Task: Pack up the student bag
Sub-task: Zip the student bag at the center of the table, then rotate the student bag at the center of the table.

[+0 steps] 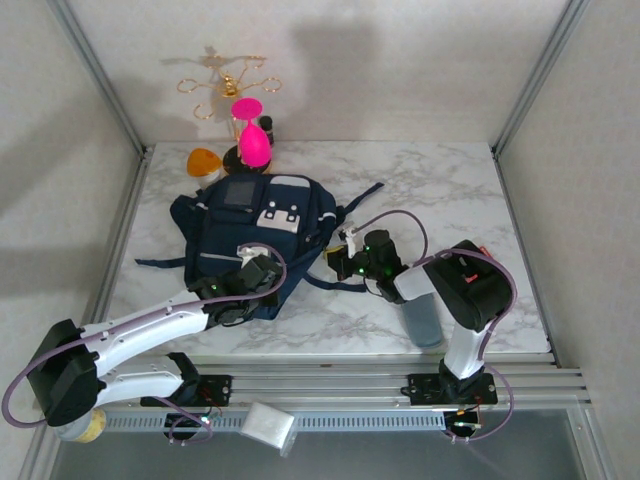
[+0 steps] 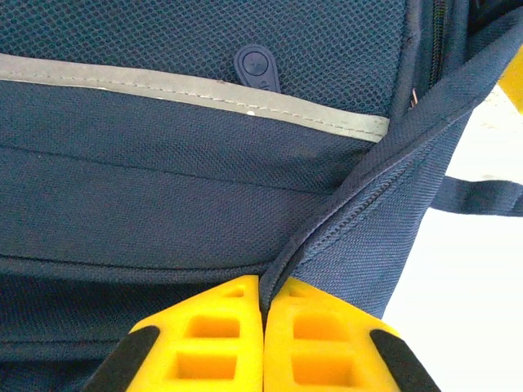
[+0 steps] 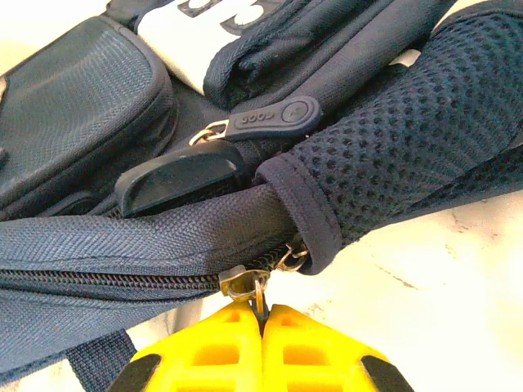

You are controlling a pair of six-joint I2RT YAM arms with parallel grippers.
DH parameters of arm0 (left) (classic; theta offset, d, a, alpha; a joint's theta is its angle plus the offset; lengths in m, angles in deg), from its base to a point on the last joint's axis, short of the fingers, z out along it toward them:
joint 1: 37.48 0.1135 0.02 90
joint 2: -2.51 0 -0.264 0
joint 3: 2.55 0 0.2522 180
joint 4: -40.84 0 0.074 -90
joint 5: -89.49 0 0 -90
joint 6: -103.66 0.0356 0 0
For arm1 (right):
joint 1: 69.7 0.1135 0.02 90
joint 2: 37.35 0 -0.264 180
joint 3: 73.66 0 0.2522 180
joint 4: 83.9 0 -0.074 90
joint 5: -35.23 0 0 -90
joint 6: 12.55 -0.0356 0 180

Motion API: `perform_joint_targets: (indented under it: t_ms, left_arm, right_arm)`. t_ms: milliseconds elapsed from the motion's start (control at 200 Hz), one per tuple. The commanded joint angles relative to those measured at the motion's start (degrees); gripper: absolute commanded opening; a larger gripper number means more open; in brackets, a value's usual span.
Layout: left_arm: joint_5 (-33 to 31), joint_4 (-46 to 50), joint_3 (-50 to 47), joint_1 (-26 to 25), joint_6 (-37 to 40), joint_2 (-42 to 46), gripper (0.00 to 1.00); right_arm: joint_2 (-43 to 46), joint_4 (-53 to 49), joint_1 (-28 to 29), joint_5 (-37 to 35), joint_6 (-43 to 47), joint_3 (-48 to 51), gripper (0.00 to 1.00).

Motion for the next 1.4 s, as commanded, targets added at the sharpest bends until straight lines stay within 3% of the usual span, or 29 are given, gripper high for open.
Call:
perform_joint_targets:
  t_ms: [0,105,240,310,486,621,746,941,1201,1307,1392]
  left_arm:
    - [-7.31,2.9,-0.94,1.83,-1.5,1.02,0.0]
    - [-6.22,2.06,-1.03,1.83,-0.81,0.81,0.0]
    - [-2.58,-0.23,-1.12,1.83,1.11,0.61,0.0]
    - [1.64,-2.26,-0.92,1.74,2.58,0.82,0.0]
    - [7.49,-6.17,0.03,2.07,2.16,5.12,0.24]
    - [6.93,-4.34,4.13,2.83,1.28,6.51,0.4]
    - [2.82,-0.95,6.28,4.13,-1.54,5.84,0.45]
    - [0.94,-0.72,3.71,9.35,-5.56,5.01,0.48]
    - [3.5,-6.04,-2.27,16.14,-8.38,4.16,0.53]
    - [5.13,-7.4,-3.94,18.92,-9.18,3.21,0.53]
    - [6.23,-9.56,-5.5,19.74,-9.38,3.26,0.53]
  right_arm:
    - [2.04,-4.85,-3.55,-7.55,-3.03,-2.47,0.0]
    - [3.96,-8.58,-3.57,-7.27,-1.83,-2.98,0.0]
    - [10.11,-11.29,-3.62,2.78,-0.62,-0.53,0.28]
    - [13.48,-15.47,-3.58,2.61,-2.58,-0.3,0.38]
    - [14.0,-29.3,-4.2,-0.57,-10.49,-7.92,0.48]
    - [6.1,-43.04,-2.97,-0.77,-13.06,-22.88,0.48]
    - [1.04,-50.53,-1.53,-5.58,-16.38,-32.21,0.51]
    - [-8.89,-62.38,0.7,-12.18,-17.64,-47.96,0.55]
    - [-20.7,-72.59,1.4,-18.4,-19.28,-64.81,0.57]
    - [-25.85,-78.46,1.55,-23.71,-19.37,-72.39,0.56]
    - [-28.57,-78.53,1.64,-22.28,-18.4,-75.36,0.52]
